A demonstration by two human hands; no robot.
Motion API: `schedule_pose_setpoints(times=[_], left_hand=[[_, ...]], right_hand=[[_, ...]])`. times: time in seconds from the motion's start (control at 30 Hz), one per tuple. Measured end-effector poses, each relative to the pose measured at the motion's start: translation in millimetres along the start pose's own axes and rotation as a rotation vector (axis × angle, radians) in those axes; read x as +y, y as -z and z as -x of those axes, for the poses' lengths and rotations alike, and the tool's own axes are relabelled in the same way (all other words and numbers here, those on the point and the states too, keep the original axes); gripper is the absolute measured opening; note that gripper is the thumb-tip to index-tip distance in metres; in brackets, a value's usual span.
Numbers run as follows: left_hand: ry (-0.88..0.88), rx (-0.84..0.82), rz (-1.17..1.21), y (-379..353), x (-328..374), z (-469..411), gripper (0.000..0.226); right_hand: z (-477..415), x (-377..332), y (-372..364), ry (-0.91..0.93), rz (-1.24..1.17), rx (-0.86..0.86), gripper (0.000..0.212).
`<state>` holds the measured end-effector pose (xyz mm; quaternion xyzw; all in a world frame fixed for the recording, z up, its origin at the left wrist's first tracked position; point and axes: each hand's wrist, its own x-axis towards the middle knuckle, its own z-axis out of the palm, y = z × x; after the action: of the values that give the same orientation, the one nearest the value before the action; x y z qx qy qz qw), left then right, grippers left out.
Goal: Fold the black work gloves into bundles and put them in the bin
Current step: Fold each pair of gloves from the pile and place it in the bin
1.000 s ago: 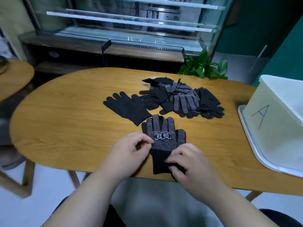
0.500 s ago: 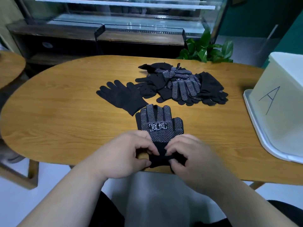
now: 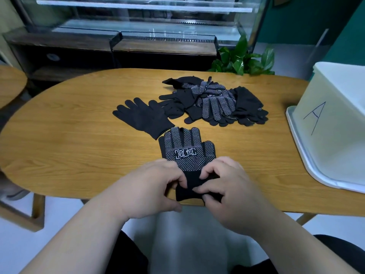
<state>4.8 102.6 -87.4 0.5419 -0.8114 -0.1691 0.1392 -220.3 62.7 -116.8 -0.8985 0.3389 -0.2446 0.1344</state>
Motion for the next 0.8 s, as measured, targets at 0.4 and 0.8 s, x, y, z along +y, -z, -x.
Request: schedule_pose_setpoints(times=[0.4, 0.8], left_hand=[[-0.090, 0.242, 0.041, -13.4, 8.0, 26.2, 0.016], [0.182, 0.640, 1.085, 51.5, 110.4, 31.8, 0.027]], right_hand=[[18.2, -21.4, -3.1, -0.061, -0.012, 0.017, 0.038], [-13.0, -128.9, 80.2, -0.395, -0.829, 0.305, 0.019]])
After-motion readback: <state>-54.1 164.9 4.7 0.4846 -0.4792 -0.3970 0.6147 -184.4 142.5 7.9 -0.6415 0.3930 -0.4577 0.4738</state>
